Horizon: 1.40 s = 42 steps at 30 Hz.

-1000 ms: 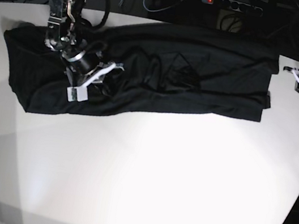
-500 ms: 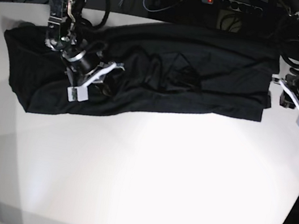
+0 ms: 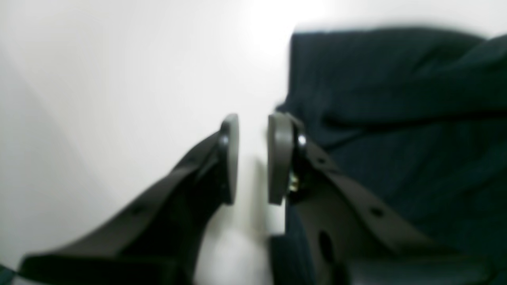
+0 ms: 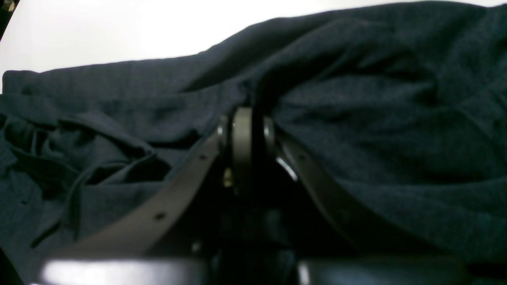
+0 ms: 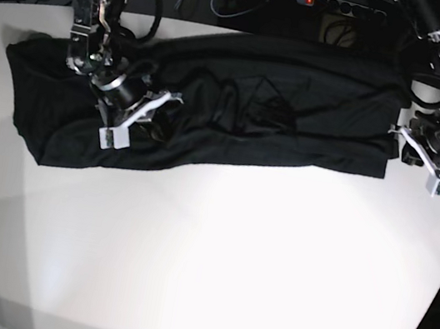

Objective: Fold the T-shirt properly

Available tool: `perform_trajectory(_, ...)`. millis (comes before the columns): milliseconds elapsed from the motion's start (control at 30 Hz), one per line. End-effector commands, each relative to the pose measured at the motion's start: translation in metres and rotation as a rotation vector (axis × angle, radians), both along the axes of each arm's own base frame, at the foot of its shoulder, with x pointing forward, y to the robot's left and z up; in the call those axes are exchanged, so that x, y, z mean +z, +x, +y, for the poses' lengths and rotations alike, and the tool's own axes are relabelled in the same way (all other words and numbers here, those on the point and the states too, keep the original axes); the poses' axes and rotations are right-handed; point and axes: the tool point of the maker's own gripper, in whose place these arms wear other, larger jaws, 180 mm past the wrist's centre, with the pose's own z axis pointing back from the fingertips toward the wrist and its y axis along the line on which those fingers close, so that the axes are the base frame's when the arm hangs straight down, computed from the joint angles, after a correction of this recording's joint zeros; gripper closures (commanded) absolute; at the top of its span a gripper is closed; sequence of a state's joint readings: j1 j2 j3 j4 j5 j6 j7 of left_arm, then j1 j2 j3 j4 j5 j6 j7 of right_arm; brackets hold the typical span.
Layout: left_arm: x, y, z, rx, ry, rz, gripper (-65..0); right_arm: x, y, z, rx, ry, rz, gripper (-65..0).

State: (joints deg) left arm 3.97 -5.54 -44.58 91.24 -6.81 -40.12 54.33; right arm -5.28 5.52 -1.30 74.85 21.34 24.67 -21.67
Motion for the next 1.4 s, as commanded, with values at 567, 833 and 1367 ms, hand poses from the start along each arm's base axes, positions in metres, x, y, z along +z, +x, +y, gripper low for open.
perform_trajectory(567, -0.004, 0.013, -0.006, -0.029, -0.013, 0.002, -31.4, -0.036, -0.030, -0.011, 0.037, -0.122, 0.167, -2.5)
perform_trajectory(833, -0.013, 0.025, -0.011, -0.023, -0.063, 0.012, -31.4, -0.035, -0.029, -0.011, 0.037, -0.122, 0.165, -2.5)
perform_trajectory(1367, -0.008, 0.022, -0.018, -0.083, -0.021, 0.021, -2.7, -0.031, -0.021, -0.009, 0.035, -0.119, 0.148, -2.5)
